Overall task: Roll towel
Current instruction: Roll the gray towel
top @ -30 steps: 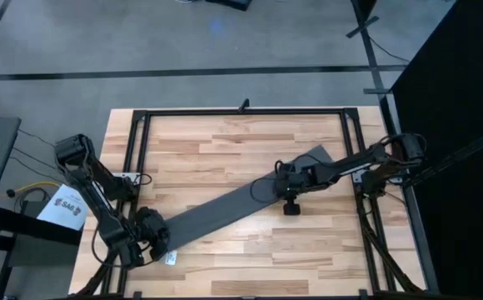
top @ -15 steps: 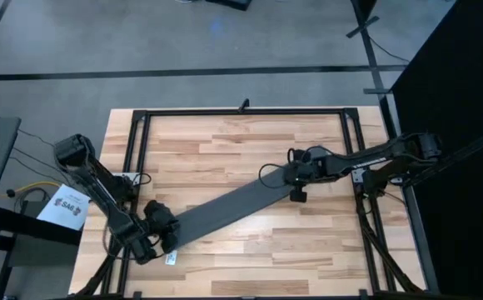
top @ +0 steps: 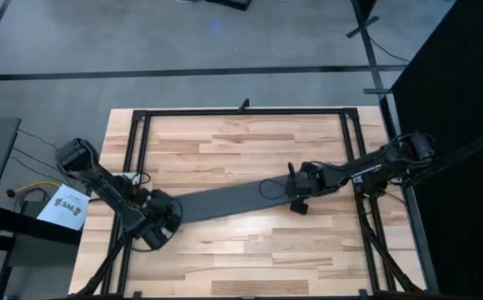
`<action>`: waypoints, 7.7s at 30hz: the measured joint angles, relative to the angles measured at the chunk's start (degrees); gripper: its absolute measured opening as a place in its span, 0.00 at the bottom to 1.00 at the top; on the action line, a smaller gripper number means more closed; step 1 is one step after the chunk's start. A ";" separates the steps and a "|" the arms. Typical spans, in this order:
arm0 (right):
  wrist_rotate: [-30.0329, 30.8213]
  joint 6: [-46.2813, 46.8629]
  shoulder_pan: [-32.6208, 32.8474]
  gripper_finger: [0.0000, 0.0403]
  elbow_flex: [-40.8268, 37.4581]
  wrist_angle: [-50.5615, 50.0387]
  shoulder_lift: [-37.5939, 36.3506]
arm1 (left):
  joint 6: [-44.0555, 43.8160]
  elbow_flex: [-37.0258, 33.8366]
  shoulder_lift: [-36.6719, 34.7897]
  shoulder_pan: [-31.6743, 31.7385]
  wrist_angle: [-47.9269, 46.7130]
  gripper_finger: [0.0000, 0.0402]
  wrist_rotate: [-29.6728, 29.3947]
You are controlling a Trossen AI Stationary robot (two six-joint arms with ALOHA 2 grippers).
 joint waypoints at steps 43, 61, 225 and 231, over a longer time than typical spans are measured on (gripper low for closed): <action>-6.80 2.95 7.88 0.00 8.57 1.20 0.07 | 56.52 4.08 -11.29 38.78 20.56 0.20 -1.49; -8.38 9.81 11.97 0.00 4.71 13.06 10.30 | 58.39 -2.55 -2.35 51.07 31.28 0.20 1.11; -1.46 8.40 26.90 0.00 12.46 -3.01 -7.13 | 105.97 17.55 16.32 41.78 69.91 0.20 44.63; -1.25 10.83 26.60 0.00 11.80 -5.99 -5.66 | 94.38 20.92 20.89 46.29 54.49 0.20 44.59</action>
